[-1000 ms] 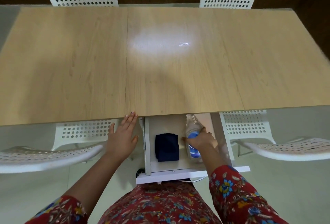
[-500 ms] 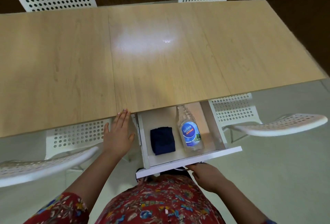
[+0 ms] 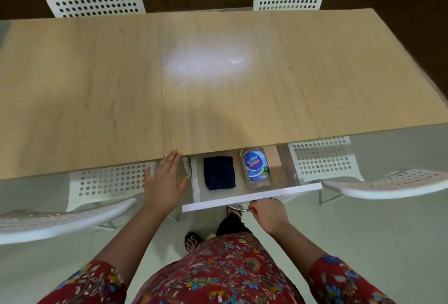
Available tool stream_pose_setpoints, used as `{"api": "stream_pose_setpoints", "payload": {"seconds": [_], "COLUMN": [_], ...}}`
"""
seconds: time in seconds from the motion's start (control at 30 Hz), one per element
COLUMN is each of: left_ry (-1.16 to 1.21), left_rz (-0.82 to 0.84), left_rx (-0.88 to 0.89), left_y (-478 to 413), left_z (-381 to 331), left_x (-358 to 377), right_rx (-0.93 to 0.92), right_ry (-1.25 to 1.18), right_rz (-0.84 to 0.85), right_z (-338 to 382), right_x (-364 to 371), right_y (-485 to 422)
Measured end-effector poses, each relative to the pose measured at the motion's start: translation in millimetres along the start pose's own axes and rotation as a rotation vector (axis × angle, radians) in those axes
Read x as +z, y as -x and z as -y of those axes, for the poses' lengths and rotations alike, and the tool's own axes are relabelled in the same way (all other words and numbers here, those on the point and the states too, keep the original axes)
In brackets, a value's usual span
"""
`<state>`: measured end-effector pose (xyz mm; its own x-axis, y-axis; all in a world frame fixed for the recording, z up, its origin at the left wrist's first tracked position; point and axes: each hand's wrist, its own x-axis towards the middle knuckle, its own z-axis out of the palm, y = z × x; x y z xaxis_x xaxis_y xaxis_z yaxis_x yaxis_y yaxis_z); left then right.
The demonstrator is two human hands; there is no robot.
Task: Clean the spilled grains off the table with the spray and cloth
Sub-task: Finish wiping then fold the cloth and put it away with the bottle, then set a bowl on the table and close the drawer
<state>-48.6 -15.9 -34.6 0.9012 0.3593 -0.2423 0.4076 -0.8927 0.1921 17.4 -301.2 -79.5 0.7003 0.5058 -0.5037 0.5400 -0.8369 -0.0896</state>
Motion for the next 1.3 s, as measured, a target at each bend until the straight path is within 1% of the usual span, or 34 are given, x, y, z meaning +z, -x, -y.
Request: {"api": "stream_pose_setpoints", "payload": {"seconds": [0.17,0.23,0.3,0.37,0.43,0.57,0.6,0.67,0.73,0.77,0.8,0.83,0.87,0.97,1.07,1.2,1.3], "left_ry": [0.026,0.026,0.022,0.017,0.014,0.018,0.017,0.03,0.031,0.032,0.033,0.034,0.035,0.039,0.043,0.061,0.085], "left_rz": [-0.038,-0.063,-0.092,-0.131,-0.145,-0.147,-0.142,-0.148,-0.165,-0.171,-0.178,-0.181,-0.181,-0.181,-0.18,-0.22,-0.245], "left_rx": [-0.01,-0.02,-0.023,-0.02,-0.019,-0.011,-0.011,-0.012,-0.003,0.001,0.004,0.007,0.004,0.006,-0.005,-0.043,-0.062], "left_y": [-0.2,-2.6,-4.0,-5.5,-5.7,-5.8,-5.2,-4.9,-3.3,-3.2,-3.1,-2.9,-2.2,1.1,1.5,1.7,0.7], "left_z": [-1.0,-1.7,-3.4,-2.8,-3.0,-1.4,-0.3,-0.9,-1.0,-0.3,0.3,0.5,1.1,2.3,1.2,-3.1,-6.7], "left_x": [-0.6,0.0,0.6,3.3,4.6,6.8,8.3,10.8,12.3,13.7,14.6,15.4,19.1,24.8,30.3,38.0,42.2], "right_rx": [0.079,0.066,0.038,0.048,0.097,0.106,0.107,0.072,-0.079,-0.18,-0.243,-0.264,-0.231,-0.005,0.087,0.131,0.127], "right_ry": [0.011,0.021,0.07,0.126,0.111,0.038,0.027,-0.099,-0.325,-0.398,-0.43,-0.446,-0.451,-0.402,-0.317,-0.316,-0.228], "right_rz": [-0.064,-0.094,-0.129,-0.162,-0.231,-0.211,-0.243,-0.399,-0.625,-0.673,-0.685,-0.647,-0.557,-0.227,0.022,0.23,0.249], "right_z": [3.2,2.3,1.7,5.6,5.9,8.3,7.3,-1.0,-3.8,-1.5,2.6,7.1,10.6,14.1,9.7,13.5,13.3], "right_x": [-17.6,-25.4,-33.5,-44.2,-44.4,-45.9,-42.8,-32.9,-13.2,-2.5,7.1,13.7,21.7,33.6,34.2,35.8,42.6], "right_y": [-39.5,-55.1,-67.1,-79.9,-95.4,-117.0,-118.7,-115.3,-103.6,-95.9,-88.7,-84.4,-85.6,-107.7,-144.4,-172.8,-179.8]}}
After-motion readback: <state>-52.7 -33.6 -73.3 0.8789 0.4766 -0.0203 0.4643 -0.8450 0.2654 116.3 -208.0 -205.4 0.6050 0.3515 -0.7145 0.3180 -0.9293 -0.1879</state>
